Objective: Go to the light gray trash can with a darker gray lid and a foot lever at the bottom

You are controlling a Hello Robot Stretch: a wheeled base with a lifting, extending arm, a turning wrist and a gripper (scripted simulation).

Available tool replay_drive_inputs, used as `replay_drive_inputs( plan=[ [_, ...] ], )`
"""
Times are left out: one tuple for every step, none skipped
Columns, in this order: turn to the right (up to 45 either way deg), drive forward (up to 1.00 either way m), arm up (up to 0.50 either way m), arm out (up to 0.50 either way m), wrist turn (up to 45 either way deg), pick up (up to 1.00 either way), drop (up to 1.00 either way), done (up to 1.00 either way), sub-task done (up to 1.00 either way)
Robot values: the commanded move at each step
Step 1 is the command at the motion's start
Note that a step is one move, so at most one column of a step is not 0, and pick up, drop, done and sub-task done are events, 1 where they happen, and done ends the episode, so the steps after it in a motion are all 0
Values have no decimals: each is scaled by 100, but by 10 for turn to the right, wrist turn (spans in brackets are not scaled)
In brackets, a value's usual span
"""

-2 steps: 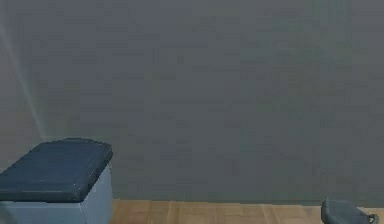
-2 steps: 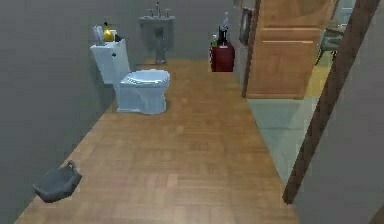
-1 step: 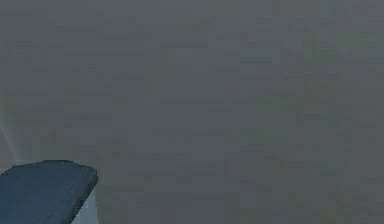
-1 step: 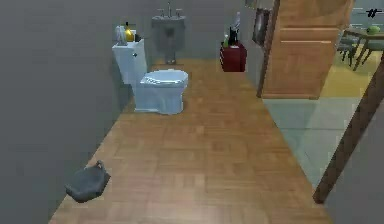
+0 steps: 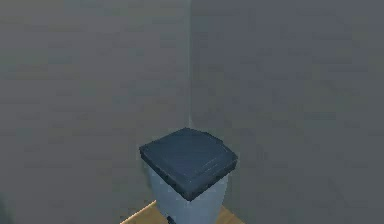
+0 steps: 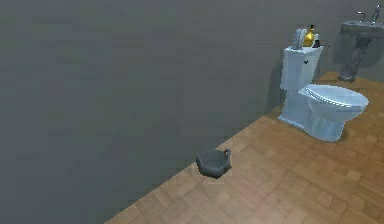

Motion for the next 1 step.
replay_drive_inputs(
  plan=[
    [0,0,0,0,0,0,0,100,0]
  ],
)
